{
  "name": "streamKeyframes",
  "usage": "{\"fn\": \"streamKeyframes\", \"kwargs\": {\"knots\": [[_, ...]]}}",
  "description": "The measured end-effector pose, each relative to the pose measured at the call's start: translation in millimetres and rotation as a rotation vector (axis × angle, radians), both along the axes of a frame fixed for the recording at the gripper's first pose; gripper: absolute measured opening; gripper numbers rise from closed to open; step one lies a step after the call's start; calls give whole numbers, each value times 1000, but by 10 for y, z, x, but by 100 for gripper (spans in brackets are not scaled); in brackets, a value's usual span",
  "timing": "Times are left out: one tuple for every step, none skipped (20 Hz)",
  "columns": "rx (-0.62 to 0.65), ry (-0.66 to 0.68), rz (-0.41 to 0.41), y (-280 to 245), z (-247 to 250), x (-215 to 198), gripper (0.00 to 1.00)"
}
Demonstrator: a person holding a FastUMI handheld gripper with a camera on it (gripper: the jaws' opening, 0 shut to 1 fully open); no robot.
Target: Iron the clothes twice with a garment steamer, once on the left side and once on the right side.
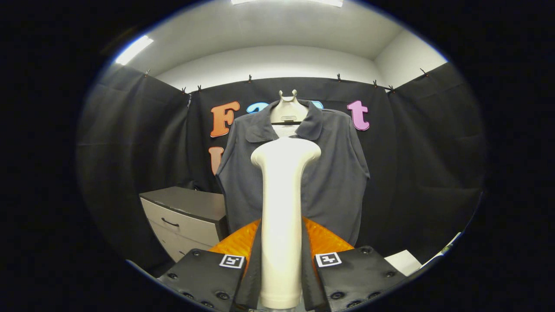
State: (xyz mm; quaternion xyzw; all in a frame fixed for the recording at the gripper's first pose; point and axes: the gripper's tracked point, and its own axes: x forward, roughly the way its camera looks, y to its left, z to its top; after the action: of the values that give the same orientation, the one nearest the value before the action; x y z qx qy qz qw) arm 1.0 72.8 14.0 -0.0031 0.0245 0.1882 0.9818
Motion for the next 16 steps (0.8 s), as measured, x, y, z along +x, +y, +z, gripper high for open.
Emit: {"fn": "streamKeyframes", "kwargs": {"knots": [[7,-1,-7,3,-90,49,46],[18,3,-6,24,-175,78,46],[34,10,0,71,-228,91,46],[45,17,7,127,-281,117,46],[51,25,12,173,-323,146,46],[56,28,18,222,-339,161,46],[59,25,24,281,-344,185,46],[57,19,26,335,-348,213,45],[55,10,28,394,-331,246,45],[53,2,33,466,-301,283,46],[54,-5,41,547,-263,313,46],[54,-12,49,642,-227,349,45],[47,-15,56,729,-190,381,45],[44,-19,64,818,-156,425,45],[47,-24,73,911,-108,474,45],[55,-24,81,1001,-80,527,46]]}}
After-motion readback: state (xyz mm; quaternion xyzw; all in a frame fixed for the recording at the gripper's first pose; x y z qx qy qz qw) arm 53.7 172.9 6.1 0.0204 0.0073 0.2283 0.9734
